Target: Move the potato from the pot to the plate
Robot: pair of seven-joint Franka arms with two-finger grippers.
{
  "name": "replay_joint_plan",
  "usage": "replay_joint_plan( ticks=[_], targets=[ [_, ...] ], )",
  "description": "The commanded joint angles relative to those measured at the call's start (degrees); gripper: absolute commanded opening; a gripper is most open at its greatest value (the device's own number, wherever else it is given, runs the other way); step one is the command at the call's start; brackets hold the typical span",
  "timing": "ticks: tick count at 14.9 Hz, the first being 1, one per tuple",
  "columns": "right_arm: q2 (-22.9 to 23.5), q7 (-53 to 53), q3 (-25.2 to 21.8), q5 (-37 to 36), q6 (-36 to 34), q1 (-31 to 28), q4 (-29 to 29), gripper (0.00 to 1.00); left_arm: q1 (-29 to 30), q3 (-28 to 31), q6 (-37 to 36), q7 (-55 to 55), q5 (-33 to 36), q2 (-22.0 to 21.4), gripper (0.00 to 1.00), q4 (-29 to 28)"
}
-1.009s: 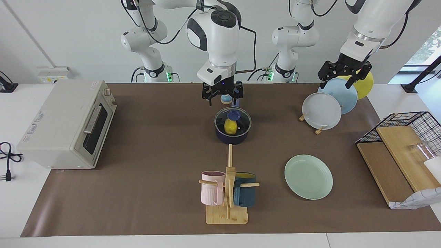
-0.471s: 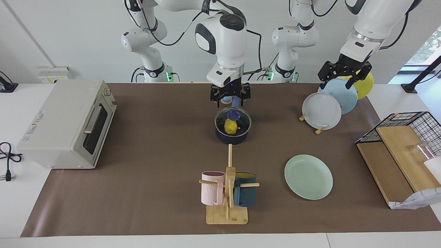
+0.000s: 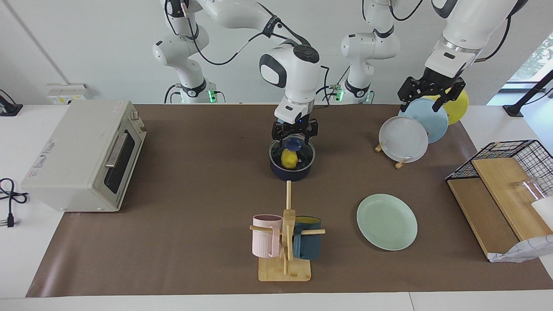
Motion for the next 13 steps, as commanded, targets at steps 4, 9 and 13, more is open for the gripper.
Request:
replay_joint_plan(
  ticks=[4,9,13],
  targets=[
    [-3.23,0.73,0.2,-0.23,5.18,-0.04,-6.57,1.0,-0.67,0.44,1.49,0.18,-0.59,-1.92,1.0,-2.97],
    [-3.06,0.73,0.2,-0.06,6.68,0.13,-7.45,1.0,-0.67,0.35,1.84,0.44,-0.59,-1.92,1.0,-2.89],
    [-3.14,0.55,0.2,-0.06,6.68,0.13,-7.54,0.84,-0.67,0.35,1.84,0.45,-0.59,-1.92,1.0,-2.89]
  ],
)
